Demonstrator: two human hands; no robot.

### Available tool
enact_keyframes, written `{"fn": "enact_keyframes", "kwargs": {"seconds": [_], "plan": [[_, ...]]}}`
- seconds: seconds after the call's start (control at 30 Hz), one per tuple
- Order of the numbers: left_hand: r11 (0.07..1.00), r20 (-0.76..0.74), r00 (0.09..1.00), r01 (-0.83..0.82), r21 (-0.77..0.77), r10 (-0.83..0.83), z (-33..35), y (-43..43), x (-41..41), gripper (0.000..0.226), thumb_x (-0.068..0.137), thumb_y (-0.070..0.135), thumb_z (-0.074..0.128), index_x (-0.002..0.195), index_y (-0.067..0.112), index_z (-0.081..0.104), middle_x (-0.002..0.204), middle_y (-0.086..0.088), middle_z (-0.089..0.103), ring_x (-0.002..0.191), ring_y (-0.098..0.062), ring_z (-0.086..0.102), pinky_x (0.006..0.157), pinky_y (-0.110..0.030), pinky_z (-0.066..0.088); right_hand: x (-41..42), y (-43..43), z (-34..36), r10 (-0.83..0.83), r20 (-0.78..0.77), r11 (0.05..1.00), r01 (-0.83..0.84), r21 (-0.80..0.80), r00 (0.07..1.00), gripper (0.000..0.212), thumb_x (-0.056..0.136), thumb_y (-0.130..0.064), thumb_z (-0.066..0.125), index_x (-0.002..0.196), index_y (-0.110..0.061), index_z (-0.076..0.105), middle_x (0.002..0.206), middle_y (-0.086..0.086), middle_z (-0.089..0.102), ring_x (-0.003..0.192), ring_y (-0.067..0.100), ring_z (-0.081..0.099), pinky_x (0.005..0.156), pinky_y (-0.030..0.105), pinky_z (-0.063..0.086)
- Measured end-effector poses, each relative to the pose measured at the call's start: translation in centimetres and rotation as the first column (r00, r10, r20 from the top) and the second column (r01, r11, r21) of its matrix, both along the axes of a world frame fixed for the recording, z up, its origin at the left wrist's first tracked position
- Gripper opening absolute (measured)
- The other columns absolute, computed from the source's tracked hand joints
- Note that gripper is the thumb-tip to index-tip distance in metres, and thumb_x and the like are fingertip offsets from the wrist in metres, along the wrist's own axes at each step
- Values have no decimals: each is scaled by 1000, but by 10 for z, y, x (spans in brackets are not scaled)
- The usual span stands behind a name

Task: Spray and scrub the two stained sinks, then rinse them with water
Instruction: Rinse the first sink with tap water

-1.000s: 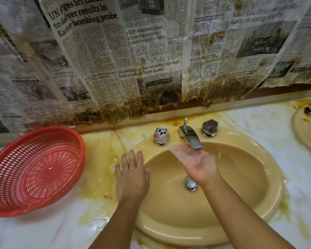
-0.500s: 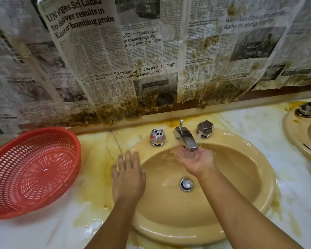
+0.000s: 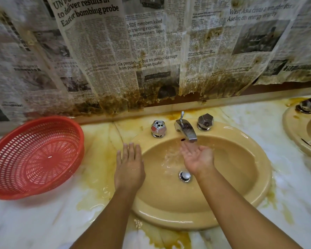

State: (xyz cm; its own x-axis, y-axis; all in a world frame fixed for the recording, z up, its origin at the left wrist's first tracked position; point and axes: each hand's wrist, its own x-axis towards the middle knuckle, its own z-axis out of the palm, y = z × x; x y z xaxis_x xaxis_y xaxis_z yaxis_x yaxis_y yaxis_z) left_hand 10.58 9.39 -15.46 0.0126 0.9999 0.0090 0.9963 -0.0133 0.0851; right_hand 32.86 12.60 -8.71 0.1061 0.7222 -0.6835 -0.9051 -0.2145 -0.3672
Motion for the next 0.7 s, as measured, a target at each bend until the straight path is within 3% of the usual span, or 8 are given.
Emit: {"fn": "enact_keyframes", "kwargs": {"seconds": [0.13, 0.27, 0.33, 0.4, 0.47, 0.57, 0.63, 0.7], "plan": [[997, 37, 998, 44, 61, -47, -4, -9, -1, 71, 86, 12, 20, 152, 1, 42, 158, -18, 41, 150, -33, 35, 125, -46, 25, 0, -7, 5, 222, -17, 975, -223, -2, 975, 56, 111, -32, 26, 135, 13, 47, 138, 35, 54, 136, 48, 49, 118, 56, 36], [996, 68, 997, 38, 84, -44, -6, -16, -1, 78, 78, 11, 18, 150, 0, 46, 155, -18, 46, 148, -33, 39, 123, -45, 29, 17, 1, 6, 141, 58, 987, -137, -80, 988, 53, 112, -30, 26, 150, 5, 37, 151, 29, 46, 140, 44, 46, 109, 53, 45], [997, 66, 997, 41, 63, -45, -4, -18, 0, 81, 76, 12, 15, 152, 0, 43, 157, -19, 43, 149, -34, 36, 124, -45, 26, 12, -4, 9, 315, 45, 948, -312, -63, 948, 56, 112, -34, 26, 143, 8, 46, 140, 33, 56, 136, 45, 51, 97, 55, 52], [997, 68, 996, 50, 53, -54, -3, -19, 1, 84, 76, 14, 9, 156, 1, 35, 162, -18, 35, 153, -32, 27, 126, -42, 16, 8, -9, 10, 519, 126, 854, -507, -112, 846, 52, 110, -29, 29, 134, 9, 55, 124, 30, 67, 134, 45, 53, 97, 54, 53], [999, 83, 996, 44, 23, -45, 1, -22, 3, 82, 79, 14, 10, 159, 3, 27, 166, -15, 27, 156, -30, 19, 127, -38, 6, 14, -9, 11, 474, 153, 879, -453, -152, 867, 46, 109, -23, 32, 139, 8, 52, 122, 28, 67, 131, 44, 56, 98, 52, 52], [999, 95, 995, 19, 30, -22, 3, -25, 6, 74, 86, 3, 39, 159, 3, 27, 166, -15, 27, 156, -30, 19, 128, -39, 9, 26, -1, 5, 220, 109, 974, -211, -86, 969, 46, 111, -24, 33, 138, 10, 46, 135, 27, 59, 118, 43, 62, 89, 50, 55], [999, 66, 998, 7, 44, -10, 1, -26, 7, 73, 84, 4, 37, 157, 1, 33, 163, -17, 34, 154, -32, 26, 126, -42, 19, 24, -5, 5, 342, 36, 940, -341, -33, 939, 55, 112, -34, 30, 133, 12, 51, 133, 31, 61, 121, 46, 62, 103, 52, 51], [997, 39, 999, 1, 79, -4, -3, -26, 7, 76, 80, 10, 24, 154, -1, 39, 158, -19, 41, 151, -34, 33, 124, -45, 27, 22, -5, 5, 406, 47, 914, -404, -39, 913, 53, 112, -30, 28, 135, 11, 51, 136, 33, 59, 127, 46, 58, 114, 53, 43]]}}
